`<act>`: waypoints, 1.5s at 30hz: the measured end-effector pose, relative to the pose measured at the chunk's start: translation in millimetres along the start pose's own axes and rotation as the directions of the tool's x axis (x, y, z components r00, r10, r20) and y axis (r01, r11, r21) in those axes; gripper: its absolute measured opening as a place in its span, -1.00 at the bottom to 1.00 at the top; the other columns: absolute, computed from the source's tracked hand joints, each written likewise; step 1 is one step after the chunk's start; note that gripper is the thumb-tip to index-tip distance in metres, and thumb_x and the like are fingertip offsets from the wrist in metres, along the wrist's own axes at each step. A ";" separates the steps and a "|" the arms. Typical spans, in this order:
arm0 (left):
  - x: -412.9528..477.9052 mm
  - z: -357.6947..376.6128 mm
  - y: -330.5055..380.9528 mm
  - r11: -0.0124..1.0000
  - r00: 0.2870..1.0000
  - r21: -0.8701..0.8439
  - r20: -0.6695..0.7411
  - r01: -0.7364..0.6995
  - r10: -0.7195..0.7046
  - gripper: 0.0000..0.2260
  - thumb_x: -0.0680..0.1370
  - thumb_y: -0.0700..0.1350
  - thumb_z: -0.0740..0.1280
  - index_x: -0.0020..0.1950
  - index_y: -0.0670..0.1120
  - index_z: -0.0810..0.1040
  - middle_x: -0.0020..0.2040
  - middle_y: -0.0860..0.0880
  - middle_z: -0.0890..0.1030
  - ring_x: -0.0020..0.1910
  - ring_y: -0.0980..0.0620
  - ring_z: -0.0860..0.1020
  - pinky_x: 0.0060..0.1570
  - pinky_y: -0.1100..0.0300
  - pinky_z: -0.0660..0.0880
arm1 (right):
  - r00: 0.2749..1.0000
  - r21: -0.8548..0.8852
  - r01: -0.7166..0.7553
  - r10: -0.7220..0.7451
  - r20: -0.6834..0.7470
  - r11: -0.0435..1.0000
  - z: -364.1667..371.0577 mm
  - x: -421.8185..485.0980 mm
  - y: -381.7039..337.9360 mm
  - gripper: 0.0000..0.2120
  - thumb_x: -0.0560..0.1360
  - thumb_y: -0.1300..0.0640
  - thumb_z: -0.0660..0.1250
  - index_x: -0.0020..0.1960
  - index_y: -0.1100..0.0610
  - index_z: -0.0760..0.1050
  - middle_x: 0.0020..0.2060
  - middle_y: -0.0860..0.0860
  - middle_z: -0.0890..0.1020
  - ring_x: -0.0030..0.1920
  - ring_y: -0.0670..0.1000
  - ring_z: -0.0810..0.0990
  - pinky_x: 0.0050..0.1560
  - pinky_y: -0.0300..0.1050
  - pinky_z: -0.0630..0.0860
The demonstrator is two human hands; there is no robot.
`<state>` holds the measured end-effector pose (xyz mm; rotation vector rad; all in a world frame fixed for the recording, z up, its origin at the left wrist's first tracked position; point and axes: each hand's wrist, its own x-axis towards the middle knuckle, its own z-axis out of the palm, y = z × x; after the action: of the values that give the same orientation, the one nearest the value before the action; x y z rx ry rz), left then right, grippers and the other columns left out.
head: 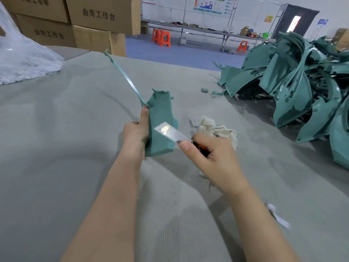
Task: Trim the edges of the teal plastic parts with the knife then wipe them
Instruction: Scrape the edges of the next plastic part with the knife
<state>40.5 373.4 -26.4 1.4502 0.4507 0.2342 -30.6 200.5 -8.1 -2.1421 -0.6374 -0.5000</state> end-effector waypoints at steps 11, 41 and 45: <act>0.4 -0.3 0.2 0.999 0.999 0.050 -0.036 0.006 -0.004 -0.52 0.53 0.27 0.22 -0.13 -0.17 0.44 -0.26 -0.11 0.46 -0.34 -0.04 0.43 -0.51 0.28 0.29 | 0.987 0.048 -0.052 0.059 -0.148 0.997 -3.9 1.1 -2.1 -0.54 0.48 -0.22 0.24 -0.44 0.02 0.23 -0.53 -0.10 0.25 -0.47 -0.13 0.24 -0.42 -0.24 0.17; 3.3 -11.1 12.9 0.926 0.977 -0.378 -0.192 0.010 -0.089 -0.55 0.50 0.33 0.22 -0.17 -0.05 0.54 -0.10 0.03 0.64 -0.01 -0.04 0.63 0.10 -0.01 0.56 | 0.872 -0.220 -0.489 0.474 -0.123 0.844 -18.4 15.2 28.1 -0.44 0.64 -0.14 -0.01 -0.45 0.05 0.38 -0.48 -0.06 0.51 -0.30 0.06 0.50 -0.31 -0.08 0.29; 1.9 -12.5 16.5 0.885 0.980 -0.466 -0.179 -0.004 -0.090 -0.55 0.48 0.36 0.23 -0.14 -0.03 0.58 -0.08 0.07 0.67 -0.05 0.02 0.65 0.00 0.08 0.59 | 0.840 -0.451 -0.487 0.542 -0.009 0.748 -9.1 28.4 34.8 -0.48 0.59 -0.24 0.07 -0.32 0.12 0.45 -0.34 0.06 0.59 -0.22 0.12 0.55 -0.27 -0.08 0.38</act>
<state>38.7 387.4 -11.1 0.9457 0.5443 0.4225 11.4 182.3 -8.3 -2.6603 0.0482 -0.2084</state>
